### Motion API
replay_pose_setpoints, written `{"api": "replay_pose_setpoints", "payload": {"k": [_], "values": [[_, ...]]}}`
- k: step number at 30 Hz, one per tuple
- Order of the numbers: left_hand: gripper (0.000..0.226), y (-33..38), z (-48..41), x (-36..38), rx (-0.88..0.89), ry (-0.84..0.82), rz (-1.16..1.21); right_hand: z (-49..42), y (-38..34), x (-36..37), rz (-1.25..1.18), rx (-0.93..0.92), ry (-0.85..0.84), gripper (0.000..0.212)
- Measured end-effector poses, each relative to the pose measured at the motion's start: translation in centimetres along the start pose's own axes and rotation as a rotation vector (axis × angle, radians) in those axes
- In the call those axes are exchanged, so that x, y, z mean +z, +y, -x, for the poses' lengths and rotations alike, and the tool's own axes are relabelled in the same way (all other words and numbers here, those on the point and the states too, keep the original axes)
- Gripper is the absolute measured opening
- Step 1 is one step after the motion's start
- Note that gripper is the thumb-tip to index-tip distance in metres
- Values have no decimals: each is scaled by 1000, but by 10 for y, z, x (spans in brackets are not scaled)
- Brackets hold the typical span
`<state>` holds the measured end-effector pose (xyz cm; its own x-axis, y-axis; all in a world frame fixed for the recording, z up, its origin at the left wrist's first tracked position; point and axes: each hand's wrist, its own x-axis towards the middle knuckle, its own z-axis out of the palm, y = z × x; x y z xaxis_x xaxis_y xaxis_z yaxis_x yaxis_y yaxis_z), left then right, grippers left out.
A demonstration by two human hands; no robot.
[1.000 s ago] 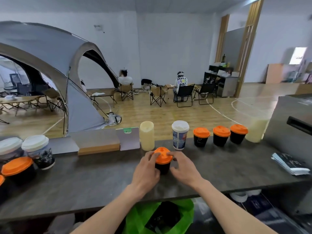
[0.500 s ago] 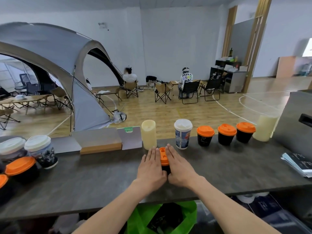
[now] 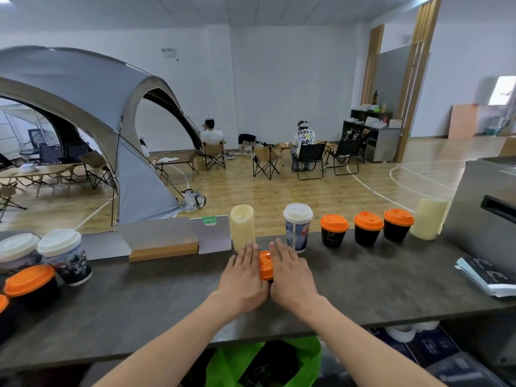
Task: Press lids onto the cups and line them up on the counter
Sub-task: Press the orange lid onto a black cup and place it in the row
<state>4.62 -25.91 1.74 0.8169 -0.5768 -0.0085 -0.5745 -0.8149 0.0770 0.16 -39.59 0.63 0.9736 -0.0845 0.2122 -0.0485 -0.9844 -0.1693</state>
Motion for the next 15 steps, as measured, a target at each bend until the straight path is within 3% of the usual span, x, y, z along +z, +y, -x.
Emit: {"api": "replay_pose_setpoints", "payload": {"k": [5, 11, 15], "values": [[80, 5, 2, 11, -5, -20, 37, -9, 18, 23, -50, -122, -188, 106], [79, 0, 0, 11, 12, -31, 0, -7, 18, 20, -76, -113, -166, 107], [76, -14, -7, 0, -20, -54, -36, 7, 8, 12, -42, -41, -31, 88]]}}
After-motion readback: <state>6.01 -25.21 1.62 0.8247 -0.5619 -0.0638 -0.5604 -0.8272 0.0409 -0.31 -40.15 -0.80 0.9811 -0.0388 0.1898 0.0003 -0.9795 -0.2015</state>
